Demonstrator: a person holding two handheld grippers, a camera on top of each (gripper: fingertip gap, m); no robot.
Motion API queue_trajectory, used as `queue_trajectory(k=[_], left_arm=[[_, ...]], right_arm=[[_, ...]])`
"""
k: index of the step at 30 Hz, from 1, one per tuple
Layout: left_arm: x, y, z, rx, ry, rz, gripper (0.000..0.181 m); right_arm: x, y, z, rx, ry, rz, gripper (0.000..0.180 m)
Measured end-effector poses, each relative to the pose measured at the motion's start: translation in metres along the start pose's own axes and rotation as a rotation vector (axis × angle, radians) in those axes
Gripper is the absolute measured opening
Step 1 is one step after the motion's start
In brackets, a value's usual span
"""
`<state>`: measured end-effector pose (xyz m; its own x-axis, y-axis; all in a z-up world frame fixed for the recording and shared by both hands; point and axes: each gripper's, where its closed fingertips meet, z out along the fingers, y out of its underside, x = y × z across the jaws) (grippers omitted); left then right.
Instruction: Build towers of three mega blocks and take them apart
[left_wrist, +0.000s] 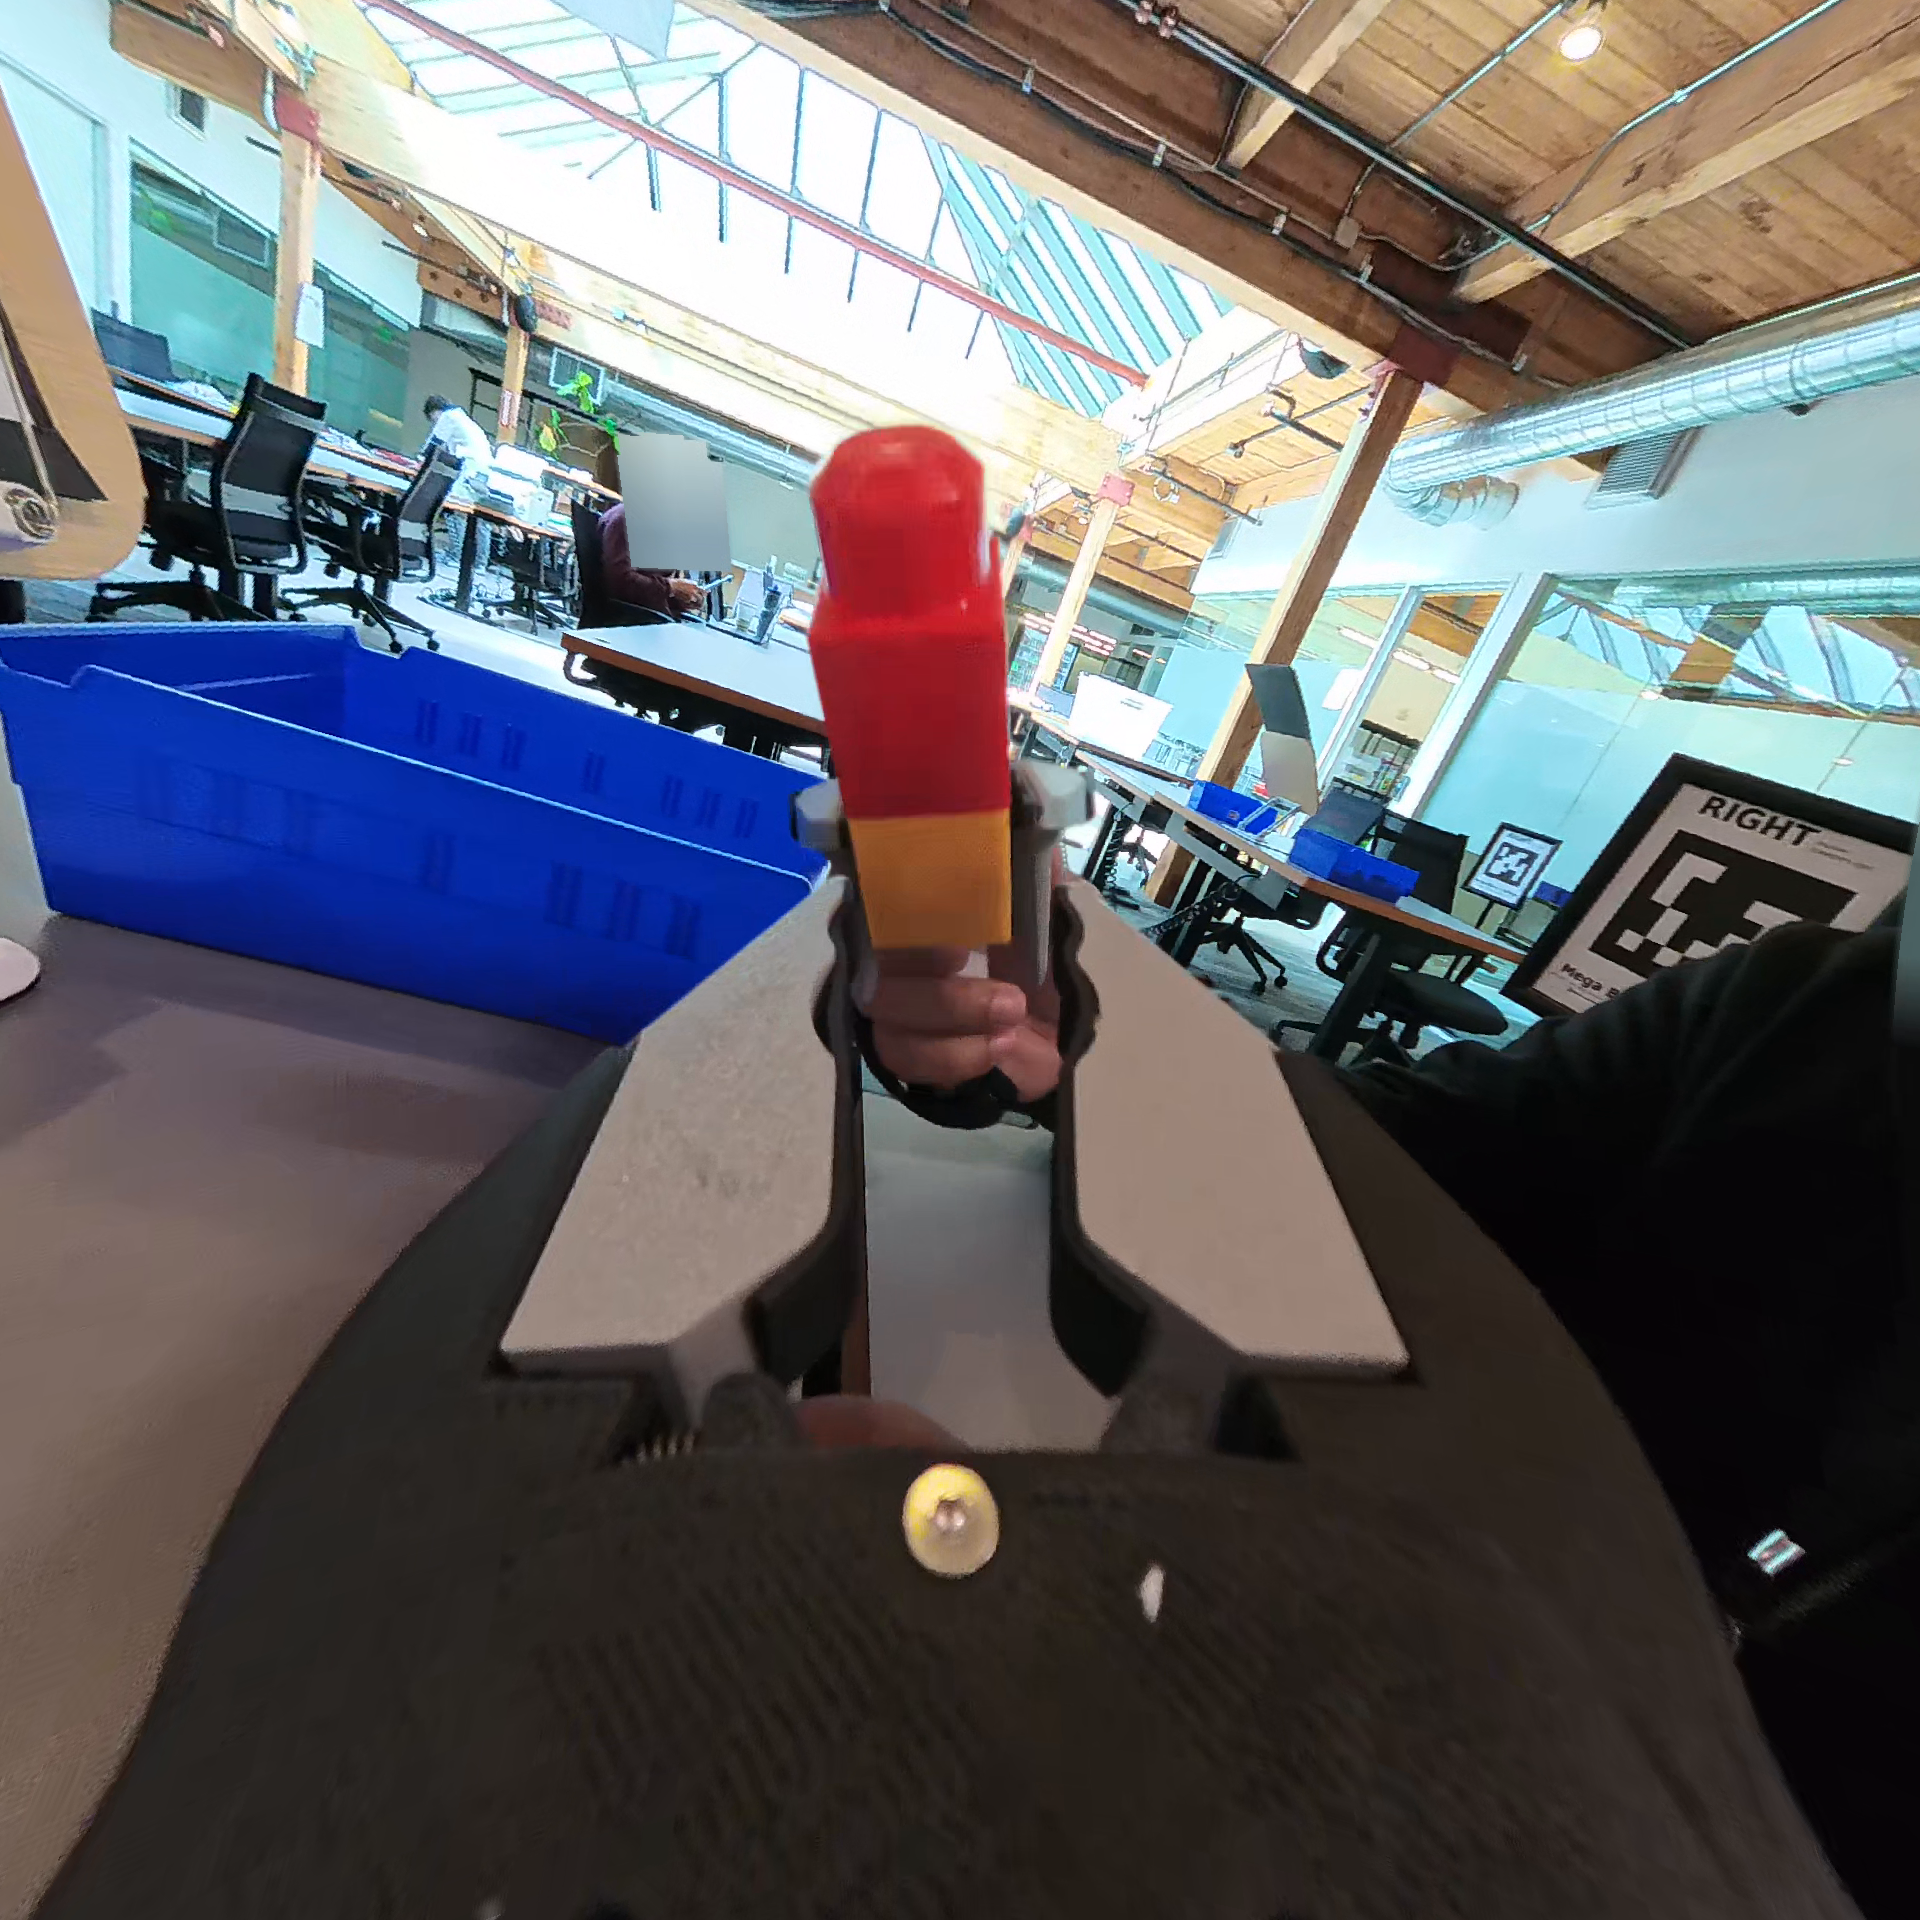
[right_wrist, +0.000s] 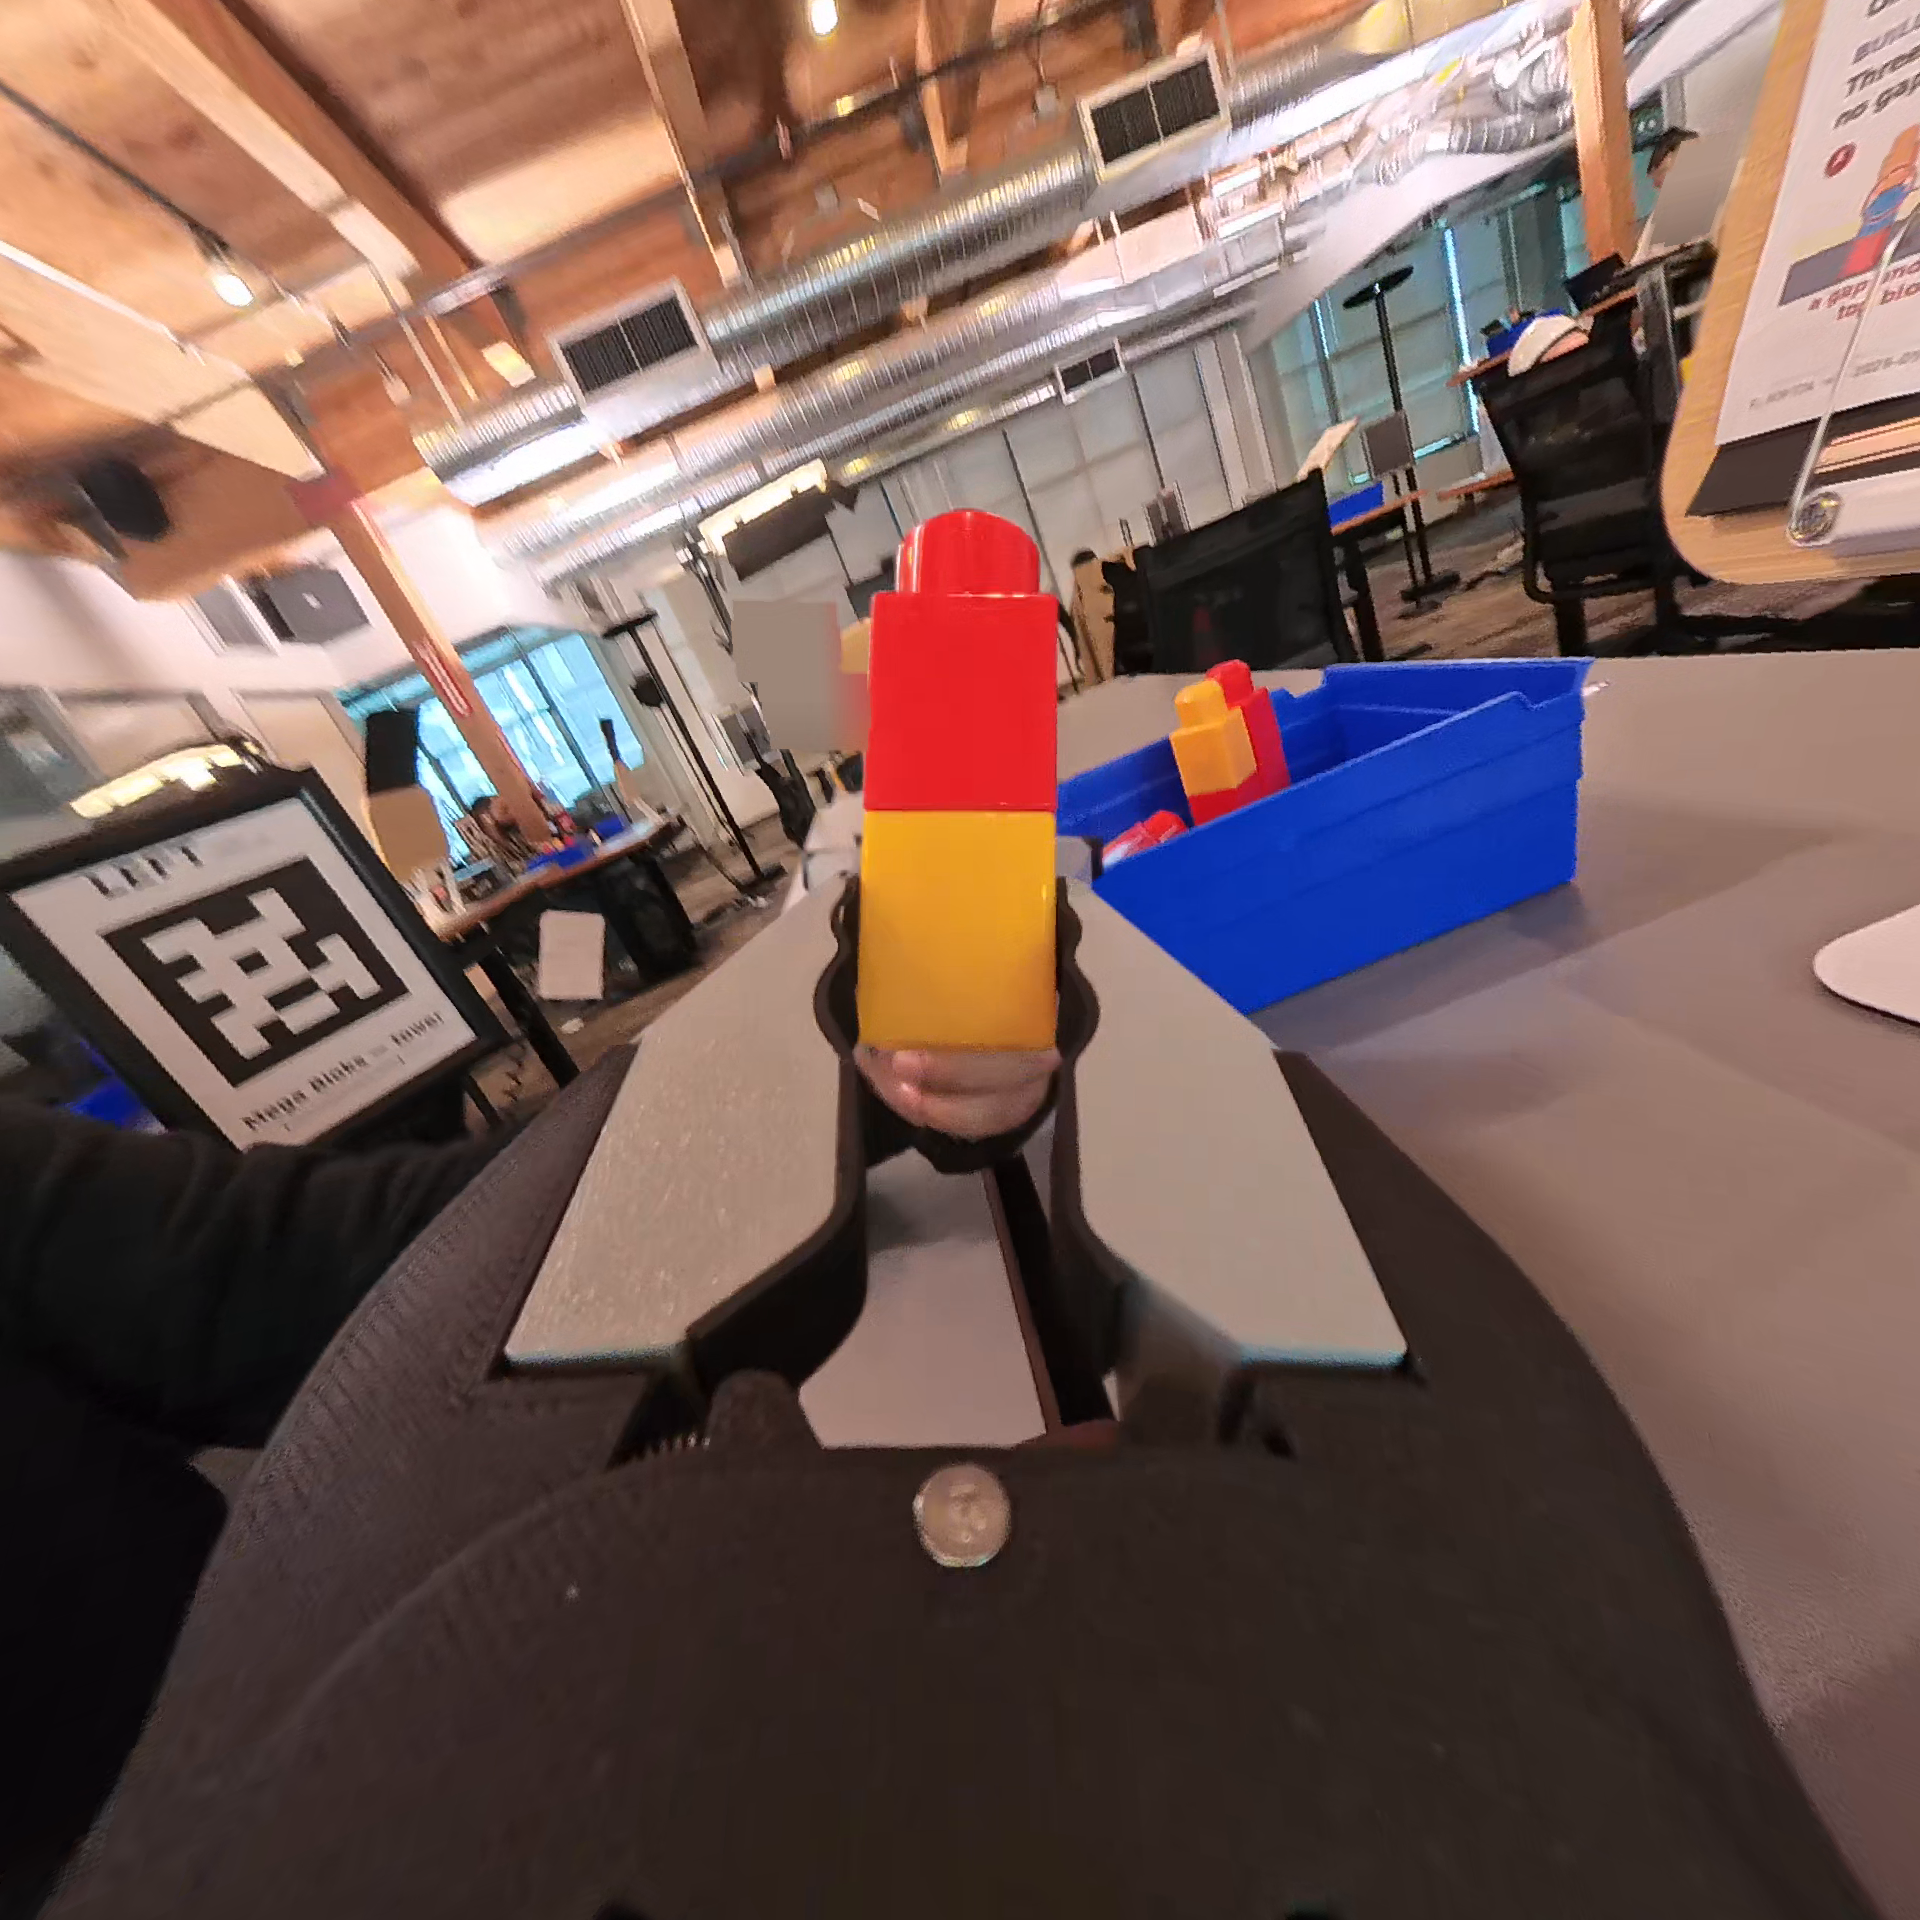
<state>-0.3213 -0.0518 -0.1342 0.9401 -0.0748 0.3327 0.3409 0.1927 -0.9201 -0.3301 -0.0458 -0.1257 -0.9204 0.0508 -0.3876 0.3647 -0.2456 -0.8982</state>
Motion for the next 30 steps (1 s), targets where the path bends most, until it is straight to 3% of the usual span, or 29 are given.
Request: queue_trajectory(k=[12, 18, 30], left_arm=[[-0.003, 0.022, 0.019, -0.087, -0.021, -0.001, 0.037], [0.006, 0.02, 0.023, -0.062, 0.037, -0.041, 0.04], [-0.002, 0.021, 0.024, -0.068, -0.014, -0.017, 0.034]], right_arm=[[-0.004, -0.012, -0.001, 0.107, -0.071, 0.077, 0.033], [-0.004, -0.006, 0.004, 0.084, -0.068, 0.082, 0.033], [-0.002, 0.004, 0.012, 0.041, -0.037, 0.052, 0.033]])
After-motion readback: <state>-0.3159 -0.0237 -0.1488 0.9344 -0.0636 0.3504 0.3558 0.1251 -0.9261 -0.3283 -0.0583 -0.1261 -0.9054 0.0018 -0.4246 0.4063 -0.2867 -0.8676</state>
